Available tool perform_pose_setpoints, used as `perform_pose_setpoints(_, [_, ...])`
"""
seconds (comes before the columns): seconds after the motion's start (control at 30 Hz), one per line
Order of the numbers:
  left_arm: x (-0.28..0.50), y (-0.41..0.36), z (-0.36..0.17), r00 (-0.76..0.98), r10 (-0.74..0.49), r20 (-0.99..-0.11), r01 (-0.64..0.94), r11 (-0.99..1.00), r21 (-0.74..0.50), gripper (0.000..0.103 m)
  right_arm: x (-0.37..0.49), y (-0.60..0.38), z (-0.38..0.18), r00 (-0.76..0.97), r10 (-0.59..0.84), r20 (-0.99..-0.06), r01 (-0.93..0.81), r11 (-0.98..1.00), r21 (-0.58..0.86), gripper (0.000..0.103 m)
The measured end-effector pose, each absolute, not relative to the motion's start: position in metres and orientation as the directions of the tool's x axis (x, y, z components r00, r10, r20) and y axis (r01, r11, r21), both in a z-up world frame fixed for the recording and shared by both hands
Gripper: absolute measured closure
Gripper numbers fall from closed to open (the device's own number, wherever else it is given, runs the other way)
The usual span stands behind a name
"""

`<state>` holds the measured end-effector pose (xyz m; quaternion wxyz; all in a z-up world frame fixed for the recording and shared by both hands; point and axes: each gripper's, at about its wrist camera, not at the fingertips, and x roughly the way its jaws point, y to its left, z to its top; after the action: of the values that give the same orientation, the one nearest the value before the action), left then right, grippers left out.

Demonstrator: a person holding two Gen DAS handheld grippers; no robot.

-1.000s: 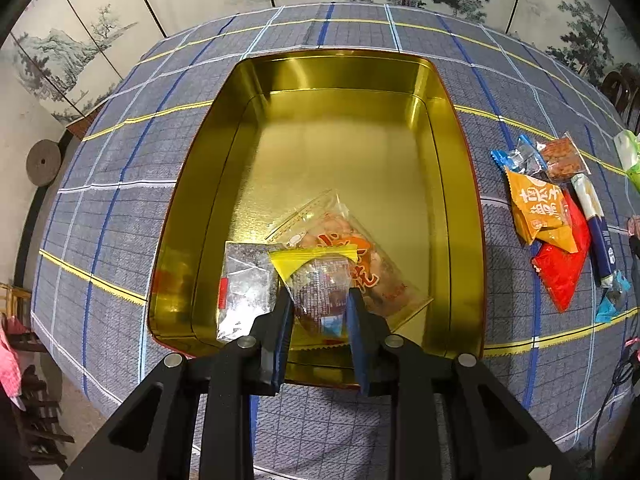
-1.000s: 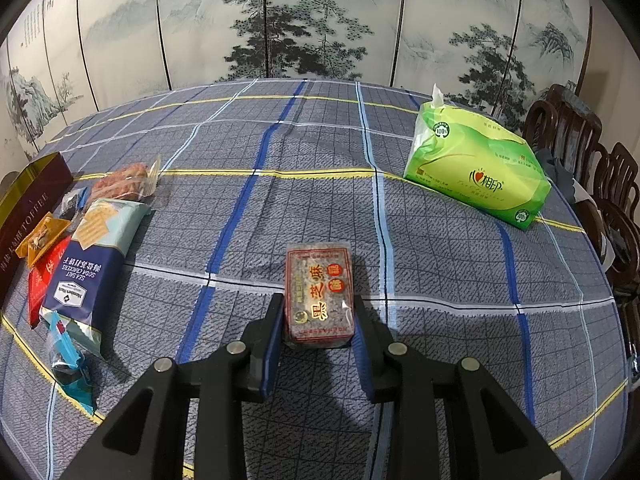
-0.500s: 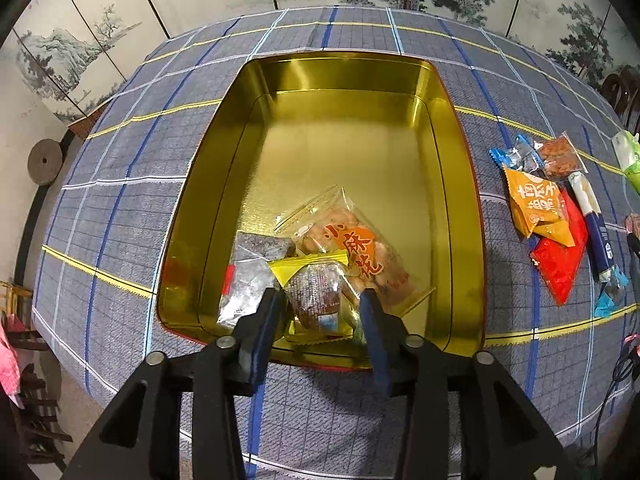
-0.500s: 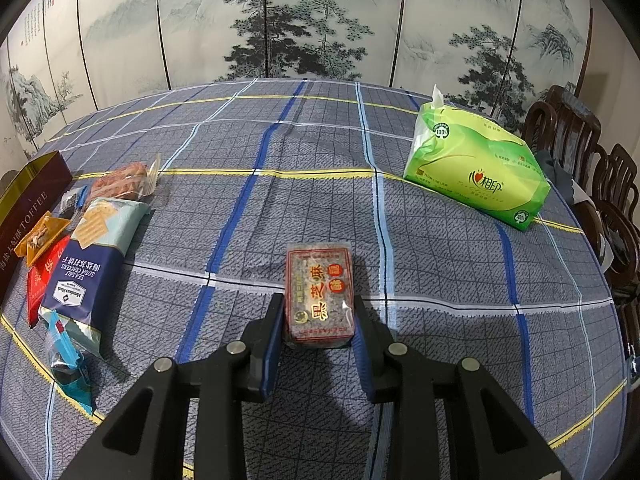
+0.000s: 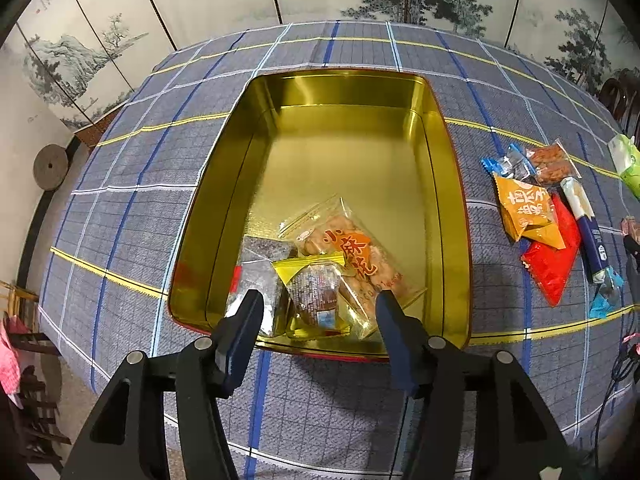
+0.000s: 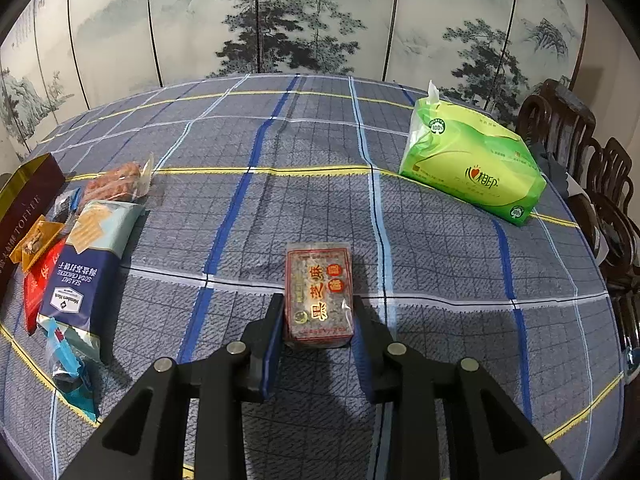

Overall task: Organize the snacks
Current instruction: 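Lift the yellow-edged bag into the gold tin and open the left gripper, then carry the brown pastry box with the right gripper toward the gold tin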

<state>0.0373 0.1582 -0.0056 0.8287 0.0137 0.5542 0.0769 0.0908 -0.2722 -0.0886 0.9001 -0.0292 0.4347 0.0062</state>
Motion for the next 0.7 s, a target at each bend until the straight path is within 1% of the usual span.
perform_pose_setpoints(0.27, [0.032, 0.155, -0.002, 0.389, 0.151, -0.909, -0.117, 0.987, 0.114, 0.044, 0.091, -0.266, -0.087, 0.611, -0.054, -0.79, -0.022, 0.996, -0.085, 0.072])
perform_pose_setpoints(0.6, [0.026, 0.154, -0.003, 0.394, 0.128, -0.91, -0.126, 0.988, 0.084, 0.04, 0.094, -0.264, -0.085, 0.589, -0.074, -0.805, 0.011, 0.996, -0.083, 0.073])
perform_pose_setpoints(0.7, [0.024, 0.155, -0.003, 0.393, 0.126, -0.911, -0.13, 0.988, 0.081, 0.038, 0.094, -0.266, -0.084, 0.584, -0.078, -0.808, 0.036, 0.997, -0.07, 0.073])
